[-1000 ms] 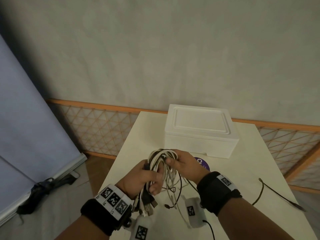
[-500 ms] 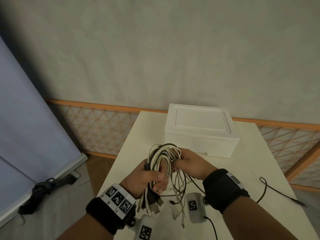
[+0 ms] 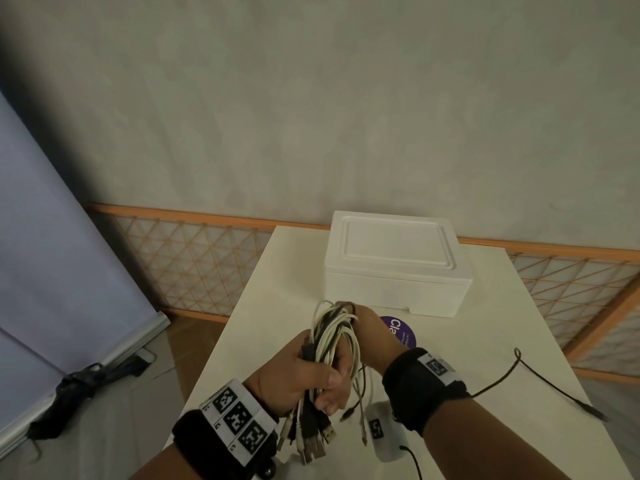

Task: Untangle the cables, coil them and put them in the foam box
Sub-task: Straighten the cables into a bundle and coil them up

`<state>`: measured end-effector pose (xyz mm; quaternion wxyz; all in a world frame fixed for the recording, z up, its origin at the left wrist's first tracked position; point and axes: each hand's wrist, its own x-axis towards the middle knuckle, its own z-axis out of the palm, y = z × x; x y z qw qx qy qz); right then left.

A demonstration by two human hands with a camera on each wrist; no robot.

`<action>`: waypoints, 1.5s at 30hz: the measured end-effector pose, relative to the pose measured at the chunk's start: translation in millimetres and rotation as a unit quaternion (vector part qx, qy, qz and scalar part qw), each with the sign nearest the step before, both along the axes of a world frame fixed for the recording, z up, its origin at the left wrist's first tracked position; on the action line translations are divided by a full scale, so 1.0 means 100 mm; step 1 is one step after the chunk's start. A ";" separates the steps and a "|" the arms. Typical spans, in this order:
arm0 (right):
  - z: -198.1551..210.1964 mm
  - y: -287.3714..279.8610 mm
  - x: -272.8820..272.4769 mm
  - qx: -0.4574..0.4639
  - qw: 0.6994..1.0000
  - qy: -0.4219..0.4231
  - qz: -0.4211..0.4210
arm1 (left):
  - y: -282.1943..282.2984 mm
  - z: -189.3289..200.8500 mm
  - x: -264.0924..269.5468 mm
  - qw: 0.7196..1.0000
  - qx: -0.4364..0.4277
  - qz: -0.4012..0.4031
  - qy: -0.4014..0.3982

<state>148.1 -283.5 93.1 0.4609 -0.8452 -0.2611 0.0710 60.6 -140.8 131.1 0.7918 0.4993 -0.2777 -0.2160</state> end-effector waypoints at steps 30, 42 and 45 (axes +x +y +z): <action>0.57 -0.22 -0.10 0.012 0.981 -0.097 0.169 | 0.20 -0.06 -0.01 0.985 0.150 0.071 0.055; 0.24 0.09 -0.35 0.325 0.940 0.105 0.003 | 0.02 -0.09 -0.02 0.997 0.009 0.022 0.074; 0.36 0.14 -0.35 0.350 0.929 0.123 0.001 | 0.00 -0.07 -0.02 0.998 -0.011 0.008 0.061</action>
